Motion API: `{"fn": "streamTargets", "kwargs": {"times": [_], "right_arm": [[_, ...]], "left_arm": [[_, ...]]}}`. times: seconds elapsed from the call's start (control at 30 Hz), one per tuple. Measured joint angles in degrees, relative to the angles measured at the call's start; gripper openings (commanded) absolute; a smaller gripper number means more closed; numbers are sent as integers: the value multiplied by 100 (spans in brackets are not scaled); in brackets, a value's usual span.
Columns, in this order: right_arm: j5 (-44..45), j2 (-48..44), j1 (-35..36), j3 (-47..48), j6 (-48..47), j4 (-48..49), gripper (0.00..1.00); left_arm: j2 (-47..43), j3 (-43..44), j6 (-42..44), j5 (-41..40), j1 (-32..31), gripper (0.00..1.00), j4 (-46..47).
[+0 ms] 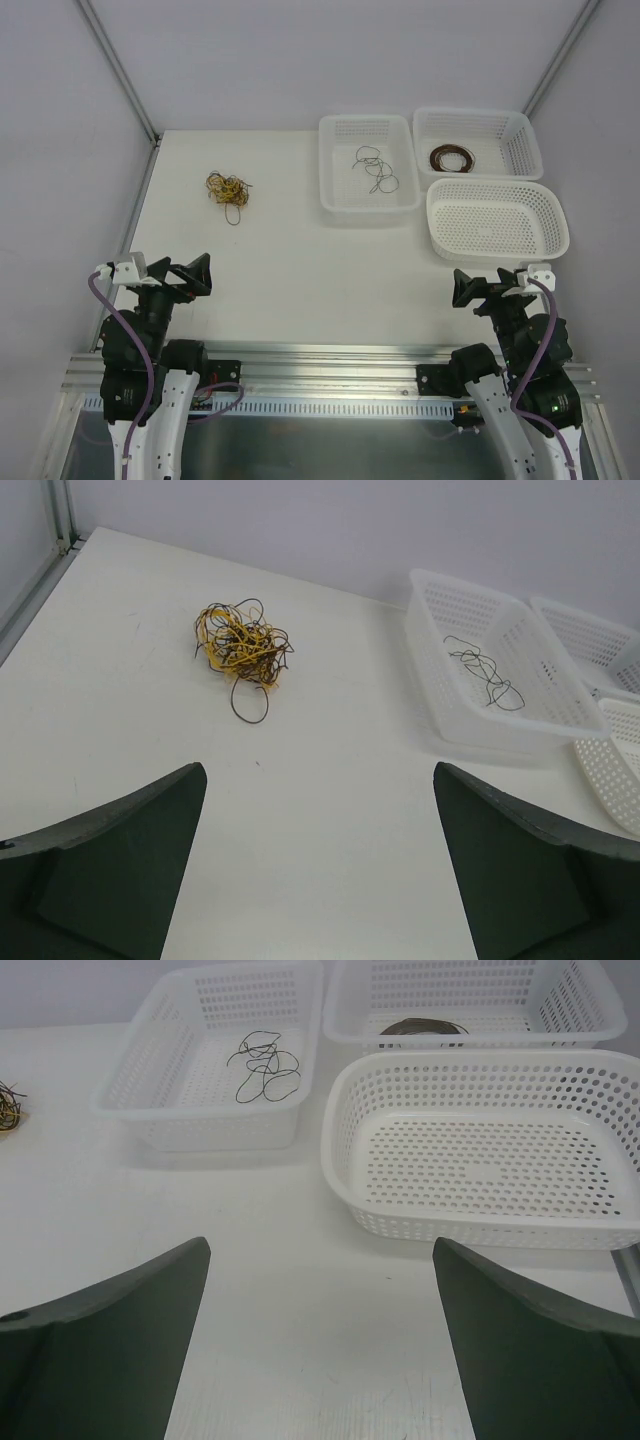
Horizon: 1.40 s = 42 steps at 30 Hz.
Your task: Untangle the cables
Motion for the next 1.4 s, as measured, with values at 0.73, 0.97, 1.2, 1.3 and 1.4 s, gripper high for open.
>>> {"fn": "streamTargets", "kwargs": {"times": [0.73, 0.97, 1.2, 1.3, 1.4], "right_arm": [[-1067, 551, -262, 726, 310, -260, 100], [-1469, 2280, -262, 1305, 728, -632, 100], [-1860, 3064, -264, 1314, 839, -1202, 99], [-2039, 3021, -267, 1314, 859, -1228, 100], [-2227, 2970, -267, 1314, 879, -1209, 99]], "left_arm": [[1349, 149, -977, -328, 0, 99, 42], [3792, 824, -1626, -319, 0, 99, 76], [6446, 1821, -2192, -459, 2, 99, 315], [7298, 2052, -2444, -542, 42, 99, 608], [7982, 2247, -2695, -643, 90, 99, 911]]}}
